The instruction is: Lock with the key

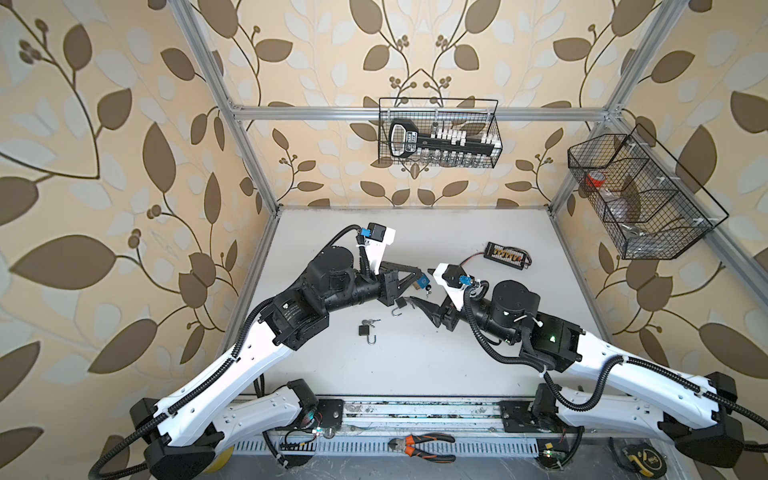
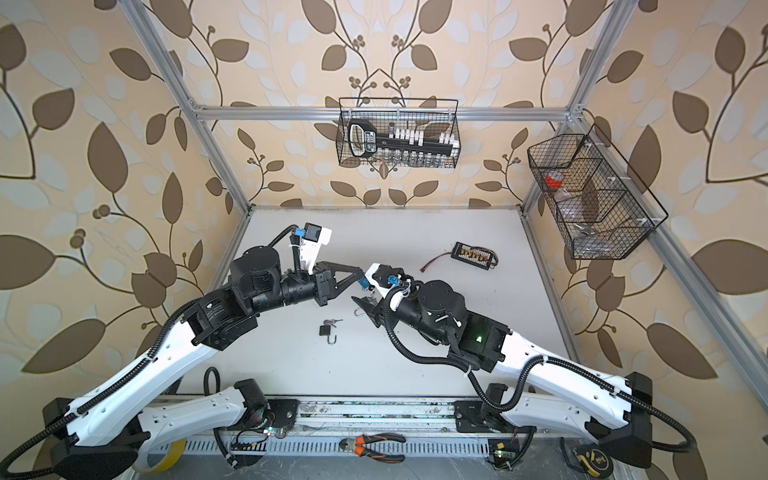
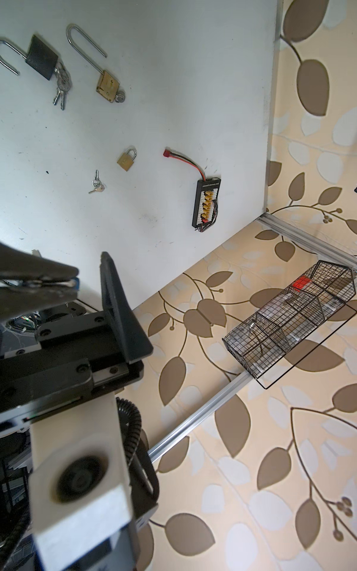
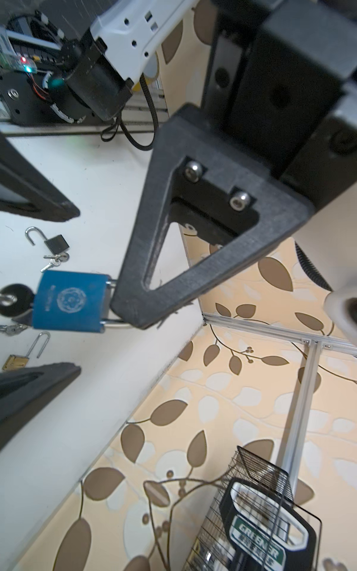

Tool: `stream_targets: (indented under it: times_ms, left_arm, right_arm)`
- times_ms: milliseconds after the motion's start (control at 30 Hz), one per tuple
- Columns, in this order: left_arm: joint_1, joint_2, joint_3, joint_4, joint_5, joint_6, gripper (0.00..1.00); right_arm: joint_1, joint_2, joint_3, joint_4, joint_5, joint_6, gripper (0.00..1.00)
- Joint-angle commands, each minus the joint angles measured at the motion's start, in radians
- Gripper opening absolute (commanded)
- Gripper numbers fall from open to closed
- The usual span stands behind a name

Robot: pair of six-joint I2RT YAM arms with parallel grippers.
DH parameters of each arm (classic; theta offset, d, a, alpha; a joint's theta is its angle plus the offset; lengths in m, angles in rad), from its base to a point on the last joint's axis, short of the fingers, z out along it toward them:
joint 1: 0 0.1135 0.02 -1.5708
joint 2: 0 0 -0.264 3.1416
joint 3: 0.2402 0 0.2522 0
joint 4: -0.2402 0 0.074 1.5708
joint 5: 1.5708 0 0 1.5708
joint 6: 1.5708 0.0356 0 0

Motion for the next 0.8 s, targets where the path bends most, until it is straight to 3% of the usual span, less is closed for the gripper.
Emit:
stream_targets:
  times_ms: [0, 767]
  left_arm:
    - [0.0, -0.027, -0.014, 0.038, -0.016, -0.003, 0.0]
    - [0.0, -0.024, -0.019, 0.044, 0.0, -0.003, 0.0]
  right_arm:
    - [0.008, -0.006, 0.028, 0.052, 0.053, -0.013, 0.69]
    - [0.008, 0.053, 0.075, 0.012, 0.086, -0.022, 0.31]
